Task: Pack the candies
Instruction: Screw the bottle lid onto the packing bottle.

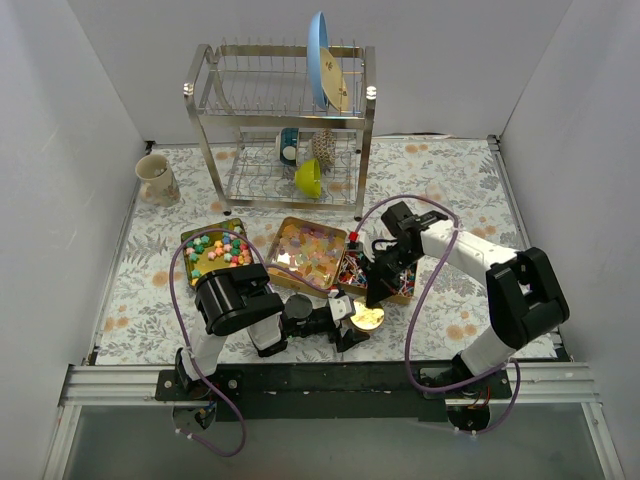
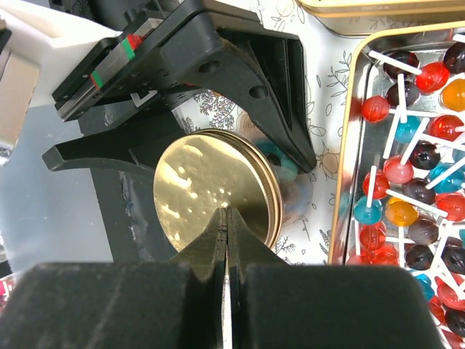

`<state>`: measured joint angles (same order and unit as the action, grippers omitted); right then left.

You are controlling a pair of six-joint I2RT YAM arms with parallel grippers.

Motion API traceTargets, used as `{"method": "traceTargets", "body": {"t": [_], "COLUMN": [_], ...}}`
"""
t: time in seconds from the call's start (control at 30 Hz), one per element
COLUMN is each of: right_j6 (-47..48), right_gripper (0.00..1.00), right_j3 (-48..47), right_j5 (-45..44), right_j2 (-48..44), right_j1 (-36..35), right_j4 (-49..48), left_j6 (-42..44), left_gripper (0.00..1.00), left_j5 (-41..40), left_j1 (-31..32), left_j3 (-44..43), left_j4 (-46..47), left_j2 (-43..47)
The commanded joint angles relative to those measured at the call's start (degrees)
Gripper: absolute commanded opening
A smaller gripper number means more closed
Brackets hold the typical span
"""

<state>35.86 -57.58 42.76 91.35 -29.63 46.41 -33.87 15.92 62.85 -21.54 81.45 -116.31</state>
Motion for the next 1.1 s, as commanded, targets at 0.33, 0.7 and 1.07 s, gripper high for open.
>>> {"method": "traceTargets", "body": {"t": [0.33,0.7,1.07], "right_j6": [8.53,9.76,13.8], "right_gripper": [0.01,0.01,0.01], "right_j3": [12.31,18.73,24.18], "right_j5": [-31.86,-32.39,-33.62], "right_j2": [-0.73,-8.29,-13.04], "right_j1": [2.38,2.38,-6.66], "right_j4": [-8.88,-2.83,-0.62], "left_j6": [0.73,1.43,0.91], "left_gripper": [0.0,0.0,0.0], "left_j5": [0.16,-1.42,-3.88], "left_j1": [-1.41,-1.41,-1.41], "left_j3": [4.22,3.7,3.08], "left_j4": [16.37,13.21,14.61], "left_j2": [-3.84,-3.31,-4.98]}}
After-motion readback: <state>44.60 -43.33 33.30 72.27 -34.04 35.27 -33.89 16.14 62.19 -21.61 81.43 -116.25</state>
